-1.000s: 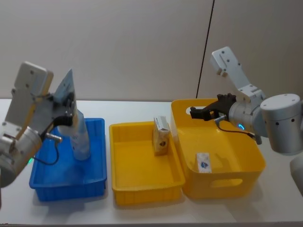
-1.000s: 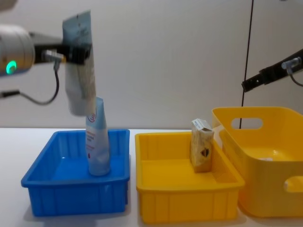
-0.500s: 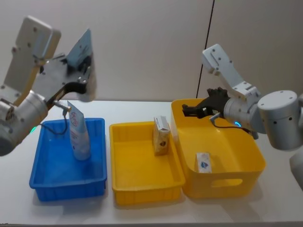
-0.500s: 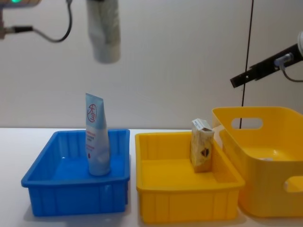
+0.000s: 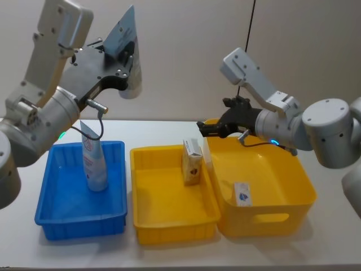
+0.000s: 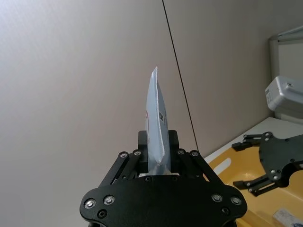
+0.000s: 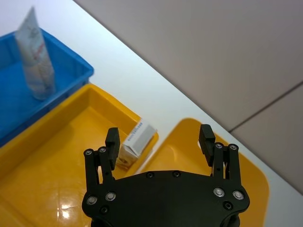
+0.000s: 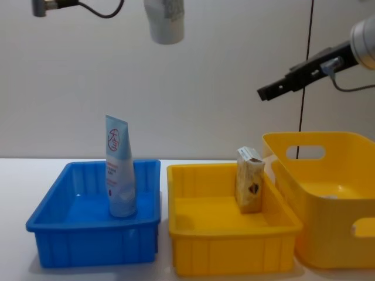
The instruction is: Bimanual collaborative sorting of washing and personal care products
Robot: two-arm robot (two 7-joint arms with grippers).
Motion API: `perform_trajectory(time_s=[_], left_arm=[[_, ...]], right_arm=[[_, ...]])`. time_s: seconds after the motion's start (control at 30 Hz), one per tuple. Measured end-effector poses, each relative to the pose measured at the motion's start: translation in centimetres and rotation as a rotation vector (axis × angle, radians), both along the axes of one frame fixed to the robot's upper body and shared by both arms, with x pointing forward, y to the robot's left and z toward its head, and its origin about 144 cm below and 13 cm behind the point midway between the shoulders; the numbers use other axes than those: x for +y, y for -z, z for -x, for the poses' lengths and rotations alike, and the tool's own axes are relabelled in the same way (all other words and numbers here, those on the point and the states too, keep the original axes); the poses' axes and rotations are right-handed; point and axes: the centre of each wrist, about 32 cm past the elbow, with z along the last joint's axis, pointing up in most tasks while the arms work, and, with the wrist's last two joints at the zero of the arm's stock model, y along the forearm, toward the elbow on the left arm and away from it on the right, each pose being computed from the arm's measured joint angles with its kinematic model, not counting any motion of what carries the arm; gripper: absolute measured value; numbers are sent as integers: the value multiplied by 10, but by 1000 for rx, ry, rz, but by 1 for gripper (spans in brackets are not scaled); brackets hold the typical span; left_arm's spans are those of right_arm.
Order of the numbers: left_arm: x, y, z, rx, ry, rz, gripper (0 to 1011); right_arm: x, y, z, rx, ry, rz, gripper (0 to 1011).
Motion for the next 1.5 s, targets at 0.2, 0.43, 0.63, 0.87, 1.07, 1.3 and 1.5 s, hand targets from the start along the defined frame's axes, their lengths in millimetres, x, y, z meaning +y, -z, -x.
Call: perform_trajectory(time_s=[0.2,0.43,0.63,0.87,1.07,1.3,1.5], left_arm=[[-8,1,-4,-7,11,10,213],[-13,3,-7,-5,16,18,213],[-17,5,-9,0,20,23,213],[-20,7,-10,7,22,28,213],[-21,8,-11,13,26,30,213],[-21,8,-12,24,27,28,213],[-22,8,-12,32,27,25,211]], right_arm=[[2,-4,-6,-10,-86,1,1003],[6,-11,-16,-19,-209,-1,1003],[10,-17,-23,-25,-296,-2,1004],[17,-26,-34,-39,-424,0,1004],[24,-33,-41,-53,-506,4,1003],[33,-40,-47,-80,-588,20,1003],[38,-44,-48,-99,-611,36,1004]])
